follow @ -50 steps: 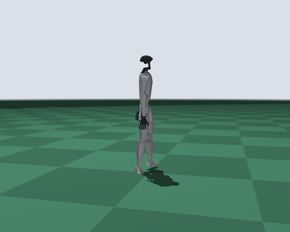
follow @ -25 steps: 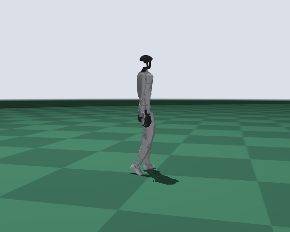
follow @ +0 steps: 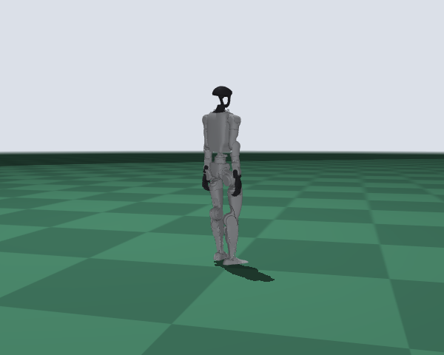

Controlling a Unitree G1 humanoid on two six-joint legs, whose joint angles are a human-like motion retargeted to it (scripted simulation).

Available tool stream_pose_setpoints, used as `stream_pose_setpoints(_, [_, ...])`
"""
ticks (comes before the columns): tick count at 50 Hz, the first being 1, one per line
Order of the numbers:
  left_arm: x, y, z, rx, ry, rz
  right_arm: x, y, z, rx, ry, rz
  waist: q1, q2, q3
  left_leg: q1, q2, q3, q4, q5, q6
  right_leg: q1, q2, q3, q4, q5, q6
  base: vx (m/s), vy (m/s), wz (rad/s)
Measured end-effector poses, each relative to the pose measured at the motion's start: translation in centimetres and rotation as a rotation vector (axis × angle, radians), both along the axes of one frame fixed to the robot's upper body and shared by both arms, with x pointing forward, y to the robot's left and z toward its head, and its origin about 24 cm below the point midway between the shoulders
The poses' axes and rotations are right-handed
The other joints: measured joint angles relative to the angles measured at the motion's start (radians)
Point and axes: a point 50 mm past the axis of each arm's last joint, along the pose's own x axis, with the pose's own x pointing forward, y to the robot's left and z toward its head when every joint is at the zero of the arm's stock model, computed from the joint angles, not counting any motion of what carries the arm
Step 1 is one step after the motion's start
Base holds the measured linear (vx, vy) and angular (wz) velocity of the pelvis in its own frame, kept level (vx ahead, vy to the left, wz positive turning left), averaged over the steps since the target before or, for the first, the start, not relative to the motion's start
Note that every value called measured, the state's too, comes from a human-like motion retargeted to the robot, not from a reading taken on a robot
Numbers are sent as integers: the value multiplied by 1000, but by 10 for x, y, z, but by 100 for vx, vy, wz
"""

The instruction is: Upper body actions

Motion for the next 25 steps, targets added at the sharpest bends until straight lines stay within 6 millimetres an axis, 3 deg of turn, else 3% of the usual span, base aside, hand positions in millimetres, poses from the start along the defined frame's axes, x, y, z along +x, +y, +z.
stream_pose_setpoints(5, [-13, -6, 1, -23, 47, -25, 10, 3, -1, 23, -12, 20, -31, 18, -42, -6, 4, -35, 1, -5, -16, 9, 19, -29, -3, -24, -26, 15, -1, 41])
stream_pose_setpoints(10, [-11, -8, 1, -38, 43, -44, 18, 8, -1, 41, -43, 22, -33, 26, -53, -4, 14, -50, 4, -14, -30, 19, 27, -46, -6, -33, -31, 7, -2, 18])
stream_pose_setpoints(25, [0, -4, 0, -14, 9, 1, -4, 10, -1, 38, 30, -17, -31, 24, -77, 2, 25, -61, -6, -25, -61, 23, 46, -60, -8, -43, -45, 3, -1, 2])
